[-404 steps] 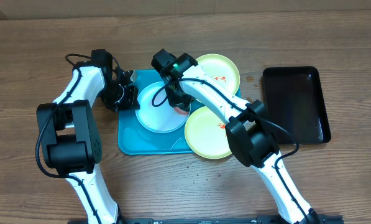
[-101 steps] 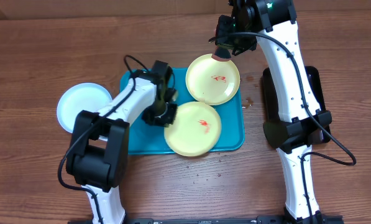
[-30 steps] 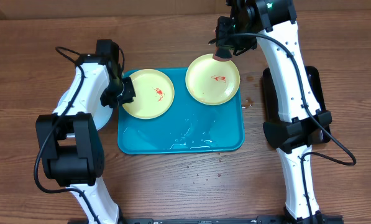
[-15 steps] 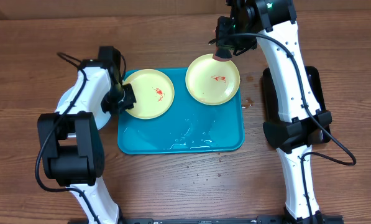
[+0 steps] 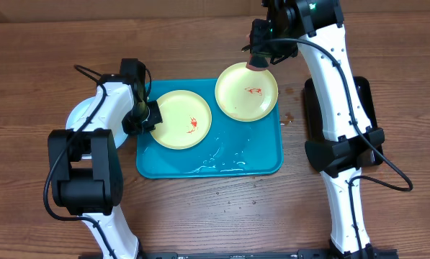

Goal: Clean dirty plates on tray and stack at the side
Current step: 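Release the yellow plate and regrip its left rim with the left gripper, then lower the sponge with the right gripper onto the left yellow plate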

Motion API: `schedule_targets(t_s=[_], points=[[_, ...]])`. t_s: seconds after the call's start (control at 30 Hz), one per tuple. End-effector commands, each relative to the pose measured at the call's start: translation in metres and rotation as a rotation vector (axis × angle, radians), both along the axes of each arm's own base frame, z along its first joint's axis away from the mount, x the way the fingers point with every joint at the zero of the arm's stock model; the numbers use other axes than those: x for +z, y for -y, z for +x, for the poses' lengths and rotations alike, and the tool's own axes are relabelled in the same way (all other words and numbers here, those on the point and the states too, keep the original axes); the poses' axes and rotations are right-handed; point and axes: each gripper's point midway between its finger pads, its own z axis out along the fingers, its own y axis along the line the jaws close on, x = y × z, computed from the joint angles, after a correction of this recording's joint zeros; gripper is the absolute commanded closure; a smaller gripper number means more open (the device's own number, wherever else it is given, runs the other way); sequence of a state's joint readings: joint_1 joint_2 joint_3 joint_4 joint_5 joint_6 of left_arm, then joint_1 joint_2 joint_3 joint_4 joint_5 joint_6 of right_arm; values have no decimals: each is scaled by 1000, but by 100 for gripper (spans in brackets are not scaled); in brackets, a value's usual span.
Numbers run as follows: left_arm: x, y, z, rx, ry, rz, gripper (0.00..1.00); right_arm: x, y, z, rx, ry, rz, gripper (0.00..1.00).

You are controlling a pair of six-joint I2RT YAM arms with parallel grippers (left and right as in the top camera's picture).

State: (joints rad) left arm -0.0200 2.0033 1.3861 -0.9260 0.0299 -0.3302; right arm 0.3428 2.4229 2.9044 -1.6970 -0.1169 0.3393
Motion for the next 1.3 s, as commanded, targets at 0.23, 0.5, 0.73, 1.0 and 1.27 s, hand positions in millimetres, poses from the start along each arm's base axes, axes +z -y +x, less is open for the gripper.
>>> schedule_targets(t_s=[0.23, 0.5, 0.73, 1.0, 1.27], points=[[-4, 0, -3, -127, -10, 6, 66, 23, -44, -25, 121, 13, 103, 96], [-3, 0, 10, -128, 46, 8, 73, -18, -82, -57, 211, -122, 48, 96], [-2, 0, 21, -124, 89, 10, 92, -48, -106, -72, 234, -192, 24, 96], [-2, 10, 19, -127, 84, -53, 96, -84, -138, -79, 236, -218, 27, 96], [0, 27, 7, -176, 49, -170, 96, -133, -153, -67, 171, -215, 52, 96]])
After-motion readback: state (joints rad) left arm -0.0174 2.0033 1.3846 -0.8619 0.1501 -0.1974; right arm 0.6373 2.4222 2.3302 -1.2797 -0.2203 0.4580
